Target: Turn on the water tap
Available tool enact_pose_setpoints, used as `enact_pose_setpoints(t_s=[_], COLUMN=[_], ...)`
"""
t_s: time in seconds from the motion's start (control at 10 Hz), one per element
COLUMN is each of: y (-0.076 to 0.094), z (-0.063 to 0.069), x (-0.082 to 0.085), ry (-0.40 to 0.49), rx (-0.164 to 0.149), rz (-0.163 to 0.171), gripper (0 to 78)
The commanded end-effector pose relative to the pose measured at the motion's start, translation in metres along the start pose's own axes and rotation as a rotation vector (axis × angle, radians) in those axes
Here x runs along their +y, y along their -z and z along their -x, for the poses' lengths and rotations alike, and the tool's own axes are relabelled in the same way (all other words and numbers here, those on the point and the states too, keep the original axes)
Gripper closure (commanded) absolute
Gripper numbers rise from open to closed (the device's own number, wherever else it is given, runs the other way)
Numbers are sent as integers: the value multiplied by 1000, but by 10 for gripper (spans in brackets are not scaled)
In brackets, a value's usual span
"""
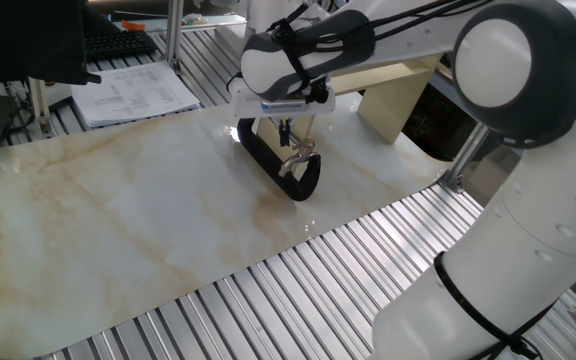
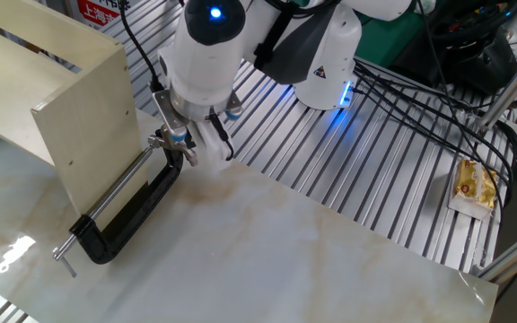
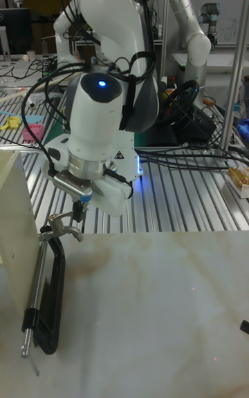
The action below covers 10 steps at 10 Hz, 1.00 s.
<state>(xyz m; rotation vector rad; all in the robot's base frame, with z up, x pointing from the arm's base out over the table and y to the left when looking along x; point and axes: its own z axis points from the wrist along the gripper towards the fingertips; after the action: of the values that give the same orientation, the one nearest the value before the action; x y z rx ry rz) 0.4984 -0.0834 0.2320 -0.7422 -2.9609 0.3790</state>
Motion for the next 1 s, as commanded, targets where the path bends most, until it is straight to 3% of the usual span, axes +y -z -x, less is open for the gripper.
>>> enact_pose_setpoints(t_s=[0.1,1.0], y=[-1,-4], z=[-1,-8], x=[-2,-14], ry=[5,32], rx=[2,19], rz=[-3,-10], gripper=[776,776])
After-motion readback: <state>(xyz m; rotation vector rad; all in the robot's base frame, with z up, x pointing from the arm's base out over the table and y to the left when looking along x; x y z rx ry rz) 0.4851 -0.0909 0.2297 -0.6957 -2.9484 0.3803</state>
